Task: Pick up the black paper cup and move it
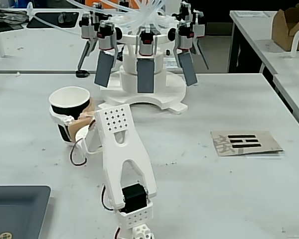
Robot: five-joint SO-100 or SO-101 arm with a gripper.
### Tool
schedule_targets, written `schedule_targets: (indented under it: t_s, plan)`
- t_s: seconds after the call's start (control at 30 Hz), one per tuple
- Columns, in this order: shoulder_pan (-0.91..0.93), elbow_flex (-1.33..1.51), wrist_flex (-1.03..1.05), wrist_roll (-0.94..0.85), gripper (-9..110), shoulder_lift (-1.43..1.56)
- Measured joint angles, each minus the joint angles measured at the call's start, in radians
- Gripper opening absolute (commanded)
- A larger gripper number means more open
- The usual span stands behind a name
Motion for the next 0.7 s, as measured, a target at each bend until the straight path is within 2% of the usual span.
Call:
schedule_targets:
  t_s: [0.7]
  plan:
    - [0.038, 0.485, -0.086, -0.091, 9, 0.454]
